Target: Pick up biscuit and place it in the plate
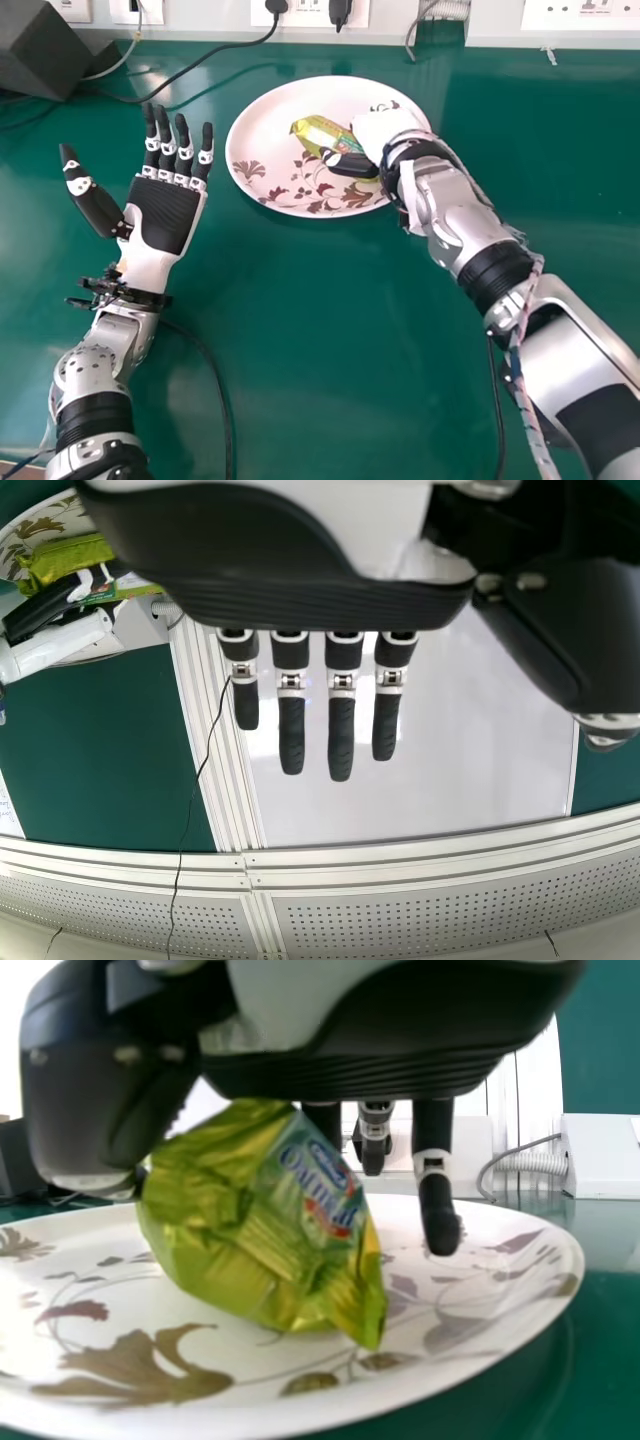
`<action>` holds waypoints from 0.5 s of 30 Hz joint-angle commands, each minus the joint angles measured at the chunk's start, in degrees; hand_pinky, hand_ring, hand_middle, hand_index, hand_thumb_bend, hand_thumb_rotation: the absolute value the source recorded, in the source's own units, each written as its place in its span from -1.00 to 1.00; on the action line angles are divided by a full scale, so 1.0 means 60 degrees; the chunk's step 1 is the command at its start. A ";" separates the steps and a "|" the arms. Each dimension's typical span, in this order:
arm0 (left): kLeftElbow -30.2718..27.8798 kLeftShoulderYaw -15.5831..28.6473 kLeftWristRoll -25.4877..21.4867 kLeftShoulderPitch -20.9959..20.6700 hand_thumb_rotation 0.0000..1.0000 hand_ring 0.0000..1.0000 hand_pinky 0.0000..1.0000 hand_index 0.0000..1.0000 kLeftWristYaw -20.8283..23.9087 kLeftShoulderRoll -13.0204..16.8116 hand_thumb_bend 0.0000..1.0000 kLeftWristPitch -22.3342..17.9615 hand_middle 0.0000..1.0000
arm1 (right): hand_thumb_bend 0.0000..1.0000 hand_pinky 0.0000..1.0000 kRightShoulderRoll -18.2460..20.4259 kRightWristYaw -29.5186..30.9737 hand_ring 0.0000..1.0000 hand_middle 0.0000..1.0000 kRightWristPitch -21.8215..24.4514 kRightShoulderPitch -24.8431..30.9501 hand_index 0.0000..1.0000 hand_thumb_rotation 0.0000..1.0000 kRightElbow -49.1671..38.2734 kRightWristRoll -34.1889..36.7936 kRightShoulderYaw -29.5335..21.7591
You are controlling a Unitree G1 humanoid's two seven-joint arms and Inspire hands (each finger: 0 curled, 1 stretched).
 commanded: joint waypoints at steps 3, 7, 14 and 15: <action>0.0280 -0.0111 0.0075 0.0676 -0.21 0.50 0.81 0.53 0.0008 -0.0381 0.91 0.0217 0.48 | 0.00 -0.56 0.0302 0.0065 -0.11 -0.15 -0.0132 0.0202 0.06 -1.00 0.0646 0.0187 0.0288; 0.0212 -0.0122 0.0026 0.0699 -0.17 0.50 0.76 0.60 -0.0011 -0.0385 0.88 0.0364 0.51 | 0.00 -0.56 0.0356 0.0099 -0.11 -0.15 -0.0362 0.0174 0.06 -1.00 0.0911 0.0272 0.0474; 0.0063 -0.0080 -0.0039 0.0741 -0.18 0.53 0.77 0.67 0.0233 -0.0410 0.90 0.0473 0.56 | 0.00 -0.54 0.0364 0.0081 -0.11 -0.14 -0.0362 0.0238 0.06 -1.00 0.0936 0.0453 0.0580; 0.0025 -0.0056 -0.0073 0.0750 -0.17 0.53 0.76 0.67 0.0320 -0.0443 0.89 0.0487 0.56 | 0.00 -0.53 0.0350 0.0078 -0.11 -0.13 -0.0356 0.0239 0.07 -1.00 0.0920 0.0427 0.0618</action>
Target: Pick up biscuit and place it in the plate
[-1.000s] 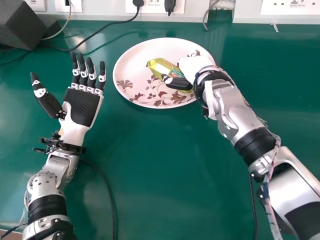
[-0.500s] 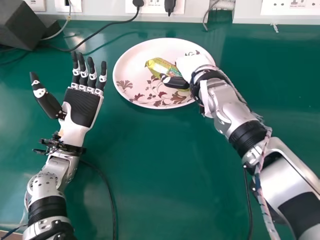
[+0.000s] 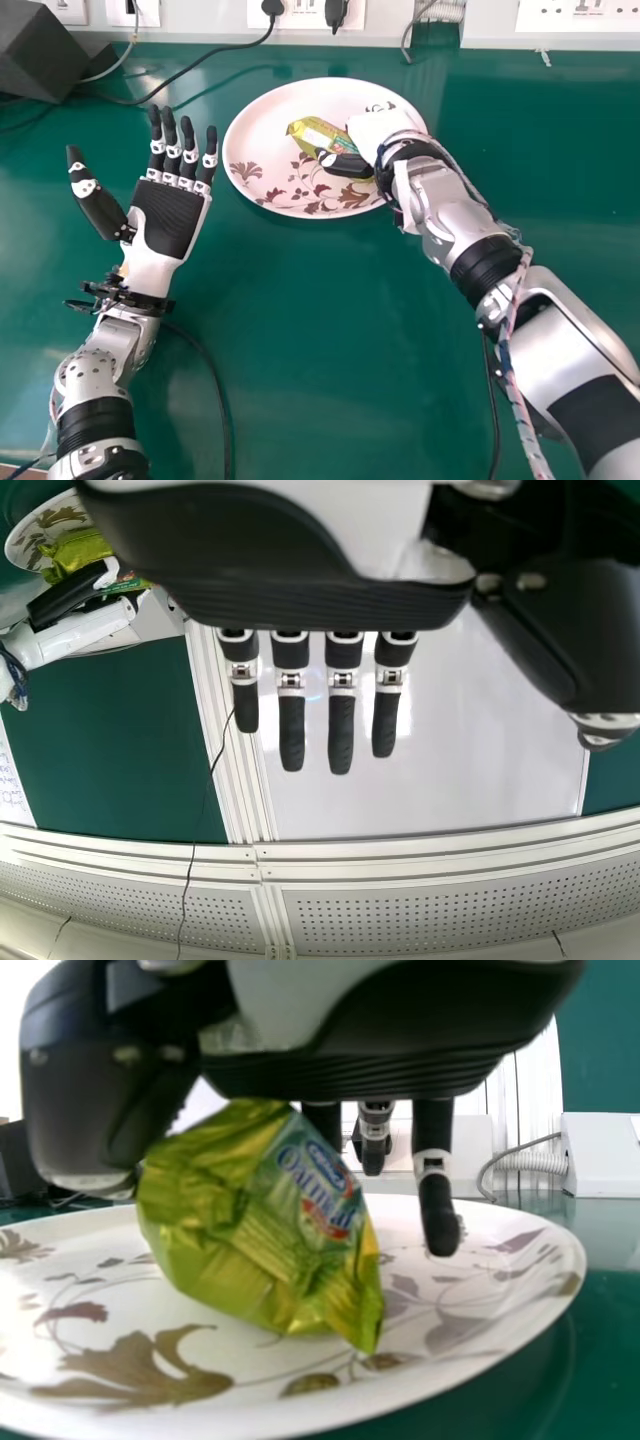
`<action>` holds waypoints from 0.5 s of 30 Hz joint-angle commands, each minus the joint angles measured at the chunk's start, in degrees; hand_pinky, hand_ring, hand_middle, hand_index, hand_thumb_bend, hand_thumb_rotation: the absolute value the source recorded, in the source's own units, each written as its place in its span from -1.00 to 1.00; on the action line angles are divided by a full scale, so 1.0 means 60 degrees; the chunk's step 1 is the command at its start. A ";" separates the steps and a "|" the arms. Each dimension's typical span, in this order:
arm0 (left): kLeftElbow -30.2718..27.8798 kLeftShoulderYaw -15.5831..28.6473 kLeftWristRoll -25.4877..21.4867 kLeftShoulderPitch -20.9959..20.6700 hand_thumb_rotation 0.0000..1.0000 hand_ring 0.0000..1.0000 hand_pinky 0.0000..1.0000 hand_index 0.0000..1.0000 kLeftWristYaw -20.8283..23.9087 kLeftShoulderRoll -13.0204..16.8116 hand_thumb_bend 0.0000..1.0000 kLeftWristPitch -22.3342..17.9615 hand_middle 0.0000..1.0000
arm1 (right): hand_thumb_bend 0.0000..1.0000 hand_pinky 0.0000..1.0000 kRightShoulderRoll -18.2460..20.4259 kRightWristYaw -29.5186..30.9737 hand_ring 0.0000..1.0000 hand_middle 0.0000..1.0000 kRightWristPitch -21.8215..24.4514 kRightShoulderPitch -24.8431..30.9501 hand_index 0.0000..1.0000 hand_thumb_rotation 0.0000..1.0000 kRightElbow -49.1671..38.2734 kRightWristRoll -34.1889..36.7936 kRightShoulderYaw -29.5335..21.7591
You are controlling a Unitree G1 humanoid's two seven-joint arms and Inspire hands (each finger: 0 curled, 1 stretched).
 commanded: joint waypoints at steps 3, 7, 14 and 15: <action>0.0081 -0.0085 0.0192 0.0646 -0.16 0.51 0.74 0.65 0.0078 -0.0490 0.89 -0.0287 0.54 | 0.00 -0.42 0.0185 0.0405 -0.10 -0.06 -0.0090 0.0521 0.03 -1.00 0.0193 0.0074 0.0310; -0.0047 -0.0391 0.0740 0.0739 -0.15 0.52 0.74 0.65 -0.0611 -0.0526 0.89 -0.1149 0.54 | 0.01 -0.20 0.0162 0.0421 0.04 0.28 -0.0114 0.0544 -0.02 -0.96 0.0174 0.0120 0.0317; 0.0423 -0.0621 0.1208 0.0627 -0.15 0.53 0.75 0.67 -0.1554 -0.0316 0.90 -0.1732 0.55 | 0.88 0.12 0.0100 0.0613 0.47 0.64 -0.0008 0.0548 0.47 -0.87 -0.0043 0.0180 0.0309; 0.0452 -0.0625 0.1241 0.0627 -0.15 0.52 0.75 0.67 -0.1601 -0.0318 0.91 -0.1789 0.55 | 0.89 0.17 0.0091 0.0640 0.51 0.67 0.0017 0.0552 0.49 -0.83 -0.0080 0.0186 0.0307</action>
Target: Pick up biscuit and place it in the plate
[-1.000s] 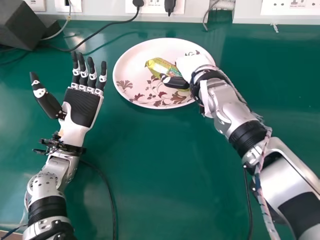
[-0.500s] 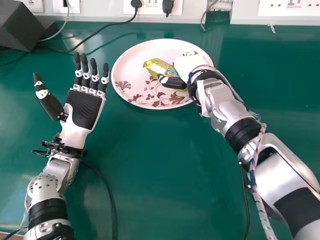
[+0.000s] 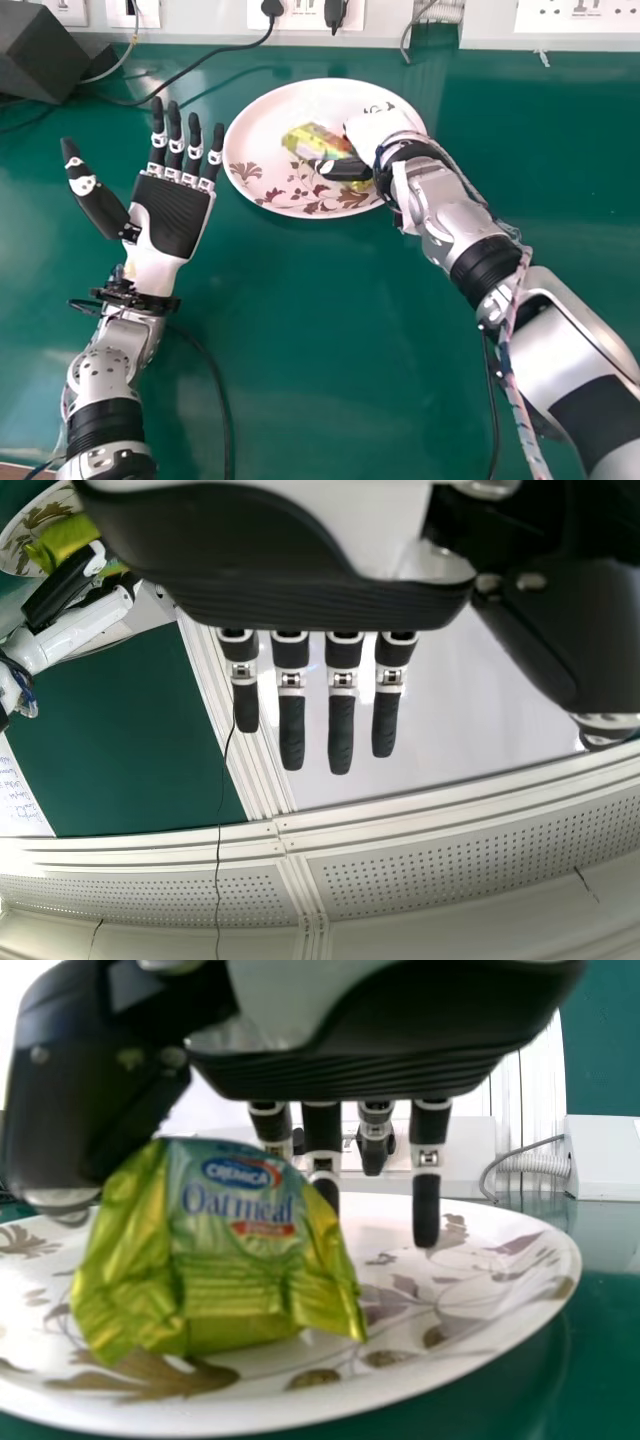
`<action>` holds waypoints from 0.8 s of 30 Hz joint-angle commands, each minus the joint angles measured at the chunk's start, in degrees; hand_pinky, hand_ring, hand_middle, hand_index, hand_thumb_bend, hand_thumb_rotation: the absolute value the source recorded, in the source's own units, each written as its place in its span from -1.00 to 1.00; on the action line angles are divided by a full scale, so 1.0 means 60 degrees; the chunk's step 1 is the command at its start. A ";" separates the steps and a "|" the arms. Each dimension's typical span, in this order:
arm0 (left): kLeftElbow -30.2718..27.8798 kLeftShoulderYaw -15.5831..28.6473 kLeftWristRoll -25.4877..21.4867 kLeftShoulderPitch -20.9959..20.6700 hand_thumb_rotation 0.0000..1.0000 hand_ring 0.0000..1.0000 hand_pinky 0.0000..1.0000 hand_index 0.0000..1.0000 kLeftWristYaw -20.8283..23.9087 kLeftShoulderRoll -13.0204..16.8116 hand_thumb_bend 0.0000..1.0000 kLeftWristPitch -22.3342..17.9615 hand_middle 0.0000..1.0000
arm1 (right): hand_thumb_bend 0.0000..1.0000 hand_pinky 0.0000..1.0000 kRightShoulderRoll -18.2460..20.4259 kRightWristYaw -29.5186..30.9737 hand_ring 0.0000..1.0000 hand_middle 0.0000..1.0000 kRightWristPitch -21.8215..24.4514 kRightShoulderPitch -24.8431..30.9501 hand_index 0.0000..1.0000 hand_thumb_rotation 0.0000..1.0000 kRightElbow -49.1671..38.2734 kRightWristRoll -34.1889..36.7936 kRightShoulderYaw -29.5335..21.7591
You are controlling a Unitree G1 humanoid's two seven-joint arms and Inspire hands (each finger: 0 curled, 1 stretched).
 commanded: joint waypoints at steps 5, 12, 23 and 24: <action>0.0667 -0.0144 0.0482 0.0629 -0.16 0.52 0.77 0.65 -0.0466 -0.0198 0.92 -0.0503 0.55 | 0.87 0.38 0.0078 0.0672 0.68 0.80 0.0060 0.0604 0.60 -0.54 -0.0135 0.0246 0.0090; 0.0615 -0.0217 0.0558 0.0734 -0.18 0.54 0.79 0.70 -0.0539 -0.0246 0.94 -0.0699 0.58 | 0.91 0.45 -0.0161 0.0837 0.72 0.84 0.0206 0.0705 0.67 -0.13 -0.0783 0.0440 -0.0131; 0.0636 -0.0256 0.0571 0.0784 -0.16 0.50 0.75 0.72 -0.0611 -0.0159 0.96 -0.0759 0.57 | 0.91 0.47 -0.0673 0.1009 0.73 0.83 0.0496 0.1134 0.68 0.05 -0.2227 0.0656 -0.0590; 0.0637 -0.0255 0.0573 0.0784 -0.15 0.49 0.74 0.72 -0.0570 -0.0155 0.96 -0.0769 0.57 | 0.91 0.47 -0.0738 0.1028 0.72 0.81 0.0527 0.1193 0.67 0.02 -0.2414 0.0660 -0.0638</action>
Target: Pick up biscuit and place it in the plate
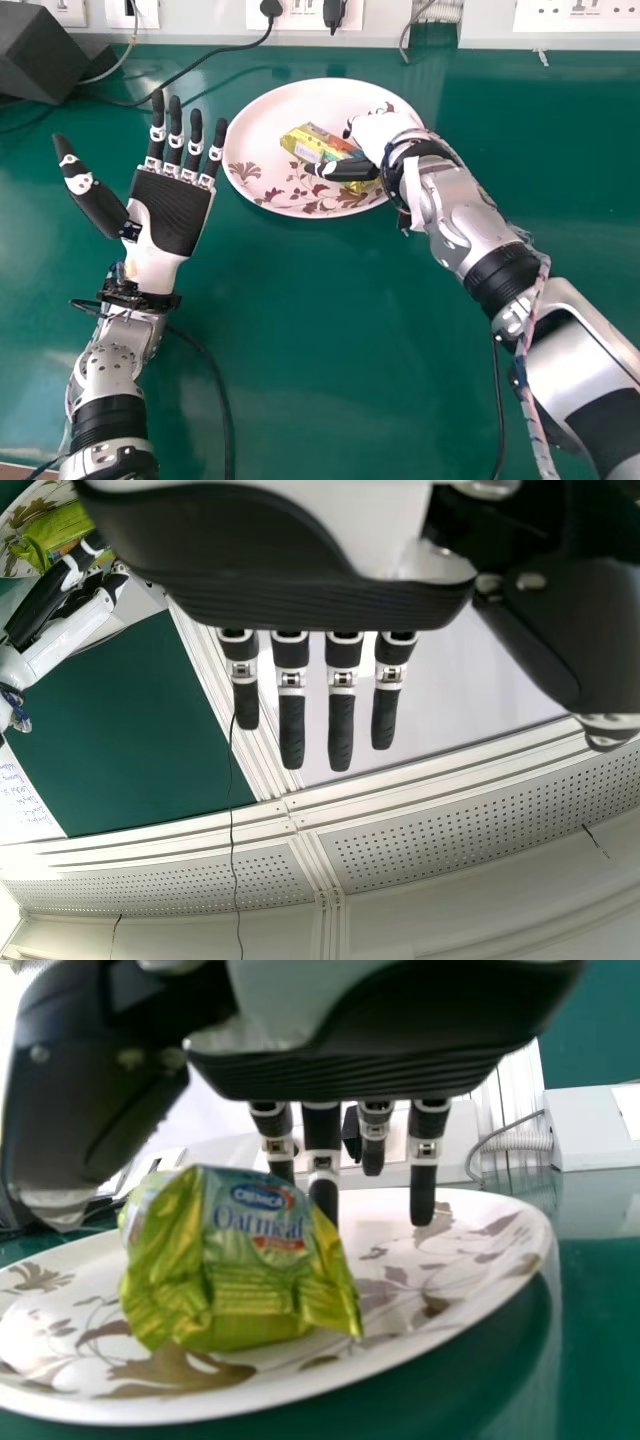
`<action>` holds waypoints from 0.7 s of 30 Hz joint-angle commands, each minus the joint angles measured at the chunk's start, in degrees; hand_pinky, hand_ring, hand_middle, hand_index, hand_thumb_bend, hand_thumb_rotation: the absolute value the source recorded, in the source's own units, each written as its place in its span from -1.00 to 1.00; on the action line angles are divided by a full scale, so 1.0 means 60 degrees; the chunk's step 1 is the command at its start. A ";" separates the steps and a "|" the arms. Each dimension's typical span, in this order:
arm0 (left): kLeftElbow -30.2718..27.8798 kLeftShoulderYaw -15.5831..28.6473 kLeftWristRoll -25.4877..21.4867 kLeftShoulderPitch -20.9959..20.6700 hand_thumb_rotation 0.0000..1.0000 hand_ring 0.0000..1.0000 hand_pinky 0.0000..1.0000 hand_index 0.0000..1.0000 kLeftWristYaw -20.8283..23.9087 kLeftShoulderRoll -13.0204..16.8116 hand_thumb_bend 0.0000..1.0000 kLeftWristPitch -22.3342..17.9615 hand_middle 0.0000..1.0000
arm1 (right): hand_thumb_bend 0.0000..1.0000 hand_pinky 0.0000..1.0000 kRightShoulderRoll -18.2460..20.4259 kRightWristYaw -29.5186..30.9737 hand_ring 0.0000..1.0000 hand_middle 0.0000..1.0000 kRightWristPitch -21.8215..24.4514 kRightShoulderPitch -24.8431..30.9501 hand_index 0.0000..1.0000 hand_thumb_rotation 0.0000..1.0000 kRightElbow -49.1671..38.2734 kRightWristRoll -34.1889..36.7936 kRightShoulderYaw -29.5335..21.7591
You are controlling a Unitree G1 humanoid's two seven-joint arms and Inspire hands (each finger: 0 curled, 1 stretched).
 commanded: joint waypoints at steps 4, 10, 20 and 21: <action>0.0689 -0.0042 0.0270 0.0710 -0.13 0.48 0.73 0.74 -0.0069 -0.0104 0.94 -0.0006 0.57 | 0.92 0.47 -0.0313 0.0230 0.72 0.80 0.0128 0.0557 0.67 -0.02 -0.0978 0.0131 -0.0265; 0.0772 -0.0076 0.0322 0.0699 -0.10 0.51 0.72 0.77 -0.0096 -0.0030 0.91 -0.0043 0.60 | 0.94 0.46 -0.0679 0.0769 0.72 0.82 0.0520 0.0902 0.67 -0.05 -0.2253 0.0157 -0.0611; 0.0921 -0.0113 0.0386 0.0639 -0.05 0.57 0.66 0.77 -0.0134 0.0046 0.92 -0.0141 0.64 | 0.94 0.46 -0.1166 0.1249 0.72 0.83 0.0768 0.1417 0.68 -0.05 -0.3806 0.0088 -0.1055; 0.0939 -0.0113 0.0381 0.0632 -0.04 0.57 0.65 0.76 -0.0131 0.0055 0.93 -0.0134 0.64 | 0.95 0.45 -0.1178 0.1247 0.71 0.82 0.0793 0.1452 0.67 -0.04 -0.3887 0.0071 -0.1085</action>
